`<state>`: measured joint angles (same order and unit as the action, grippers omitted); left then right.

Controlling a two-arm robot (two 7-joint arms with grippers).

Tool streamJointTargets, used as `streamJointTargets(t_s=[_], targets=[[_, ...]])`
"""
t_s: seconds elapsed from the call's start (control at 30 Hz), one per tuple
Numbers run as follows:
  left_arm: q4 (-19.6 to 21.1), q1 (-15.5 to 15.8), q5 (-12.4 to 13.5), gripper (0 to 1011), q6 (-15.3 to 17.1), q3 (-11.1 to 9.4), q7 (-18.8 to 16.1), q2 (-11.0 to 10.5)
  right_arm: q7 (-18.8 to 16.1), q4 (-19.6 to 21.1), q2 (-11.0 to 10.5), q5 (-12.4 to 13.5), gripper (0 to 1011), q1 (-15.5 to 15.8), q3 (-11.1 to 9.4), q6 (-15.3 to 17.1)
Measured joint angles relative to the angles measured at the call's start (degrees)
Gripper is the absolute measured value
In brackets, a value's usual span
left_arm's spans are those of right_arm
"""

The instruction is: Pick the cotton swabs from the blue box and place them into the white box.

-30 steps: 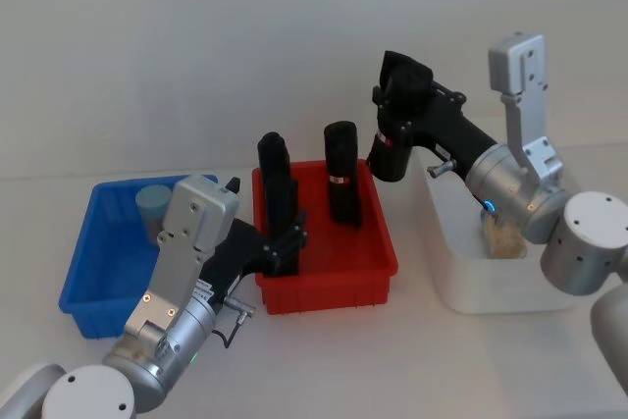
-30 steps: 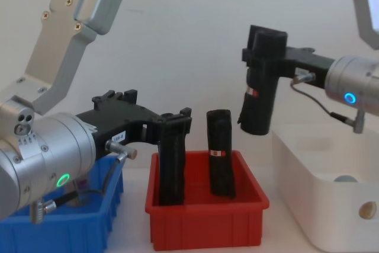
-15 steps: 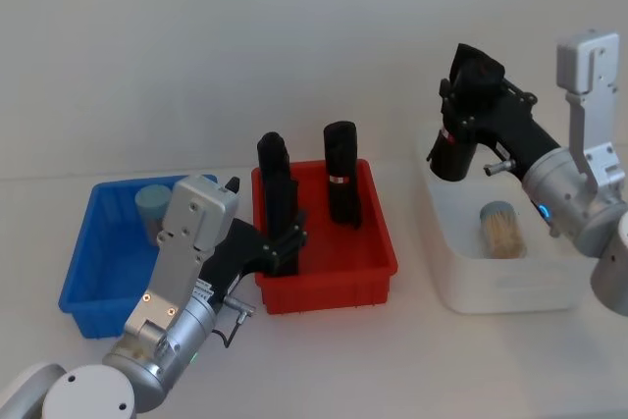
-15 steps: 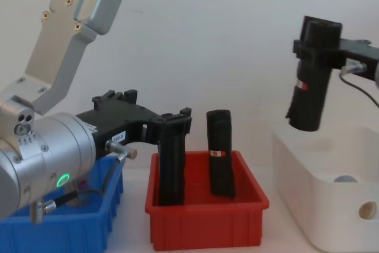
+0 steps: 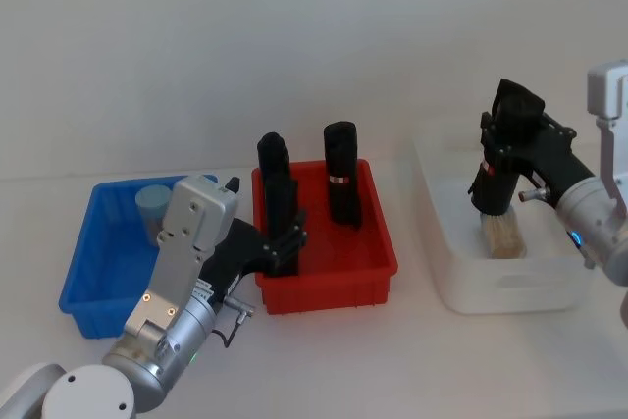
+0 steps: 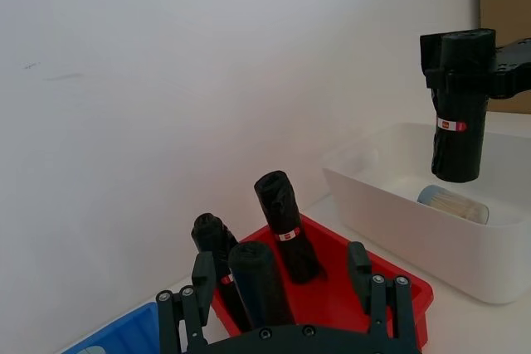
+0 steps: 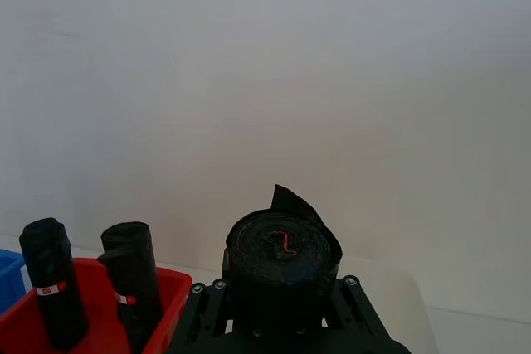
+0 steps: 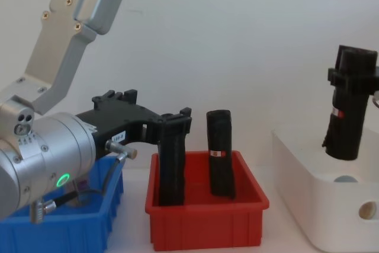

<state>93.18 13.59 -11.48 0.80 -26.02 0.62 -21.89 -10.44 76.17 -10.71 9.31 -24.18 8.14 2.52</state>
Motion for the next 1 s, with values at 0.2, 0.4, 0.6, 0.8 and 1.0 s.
streamJointTargets(t_s=[0.2, 0.4, 0.6, 0.8, 1.0], targets=[[0.0, 0.0, 0.0, 1003, 0.0, 0.0, 0.0, 0.0, 0.8, -0.1, -0.5, 0.2, 446, 1.0, -0.4, 1.1], [0.0, 0.0, 0.0, 1004, 0.0, 0.0, 0.0, 0.0, 1.0, -0.6, -0.6, 0.3, 565, 1.4, -0.5, 1.4], [0.0, 0.0, 0.0, 1004, 0.0, 0.0, 0.0, 0.0, 1.1, -1.1, -0.8, 0.5, 756, 1.6, -0.7, 1.5], [0.0, 0.0, 0.0, 1004, 0.0, 0.0, 0.0, 0.0, 1.1, -1.3, -0.9, 0.5, 933, 1.8, -0.8, 1.4], [0.0, 0.0, 0.0, 1004, 0.0, 0.0, 0.0, 0.0, 1.0, -1.3, -1.0, 0.6, 1002, 2.0, -0.9, 1.1]])
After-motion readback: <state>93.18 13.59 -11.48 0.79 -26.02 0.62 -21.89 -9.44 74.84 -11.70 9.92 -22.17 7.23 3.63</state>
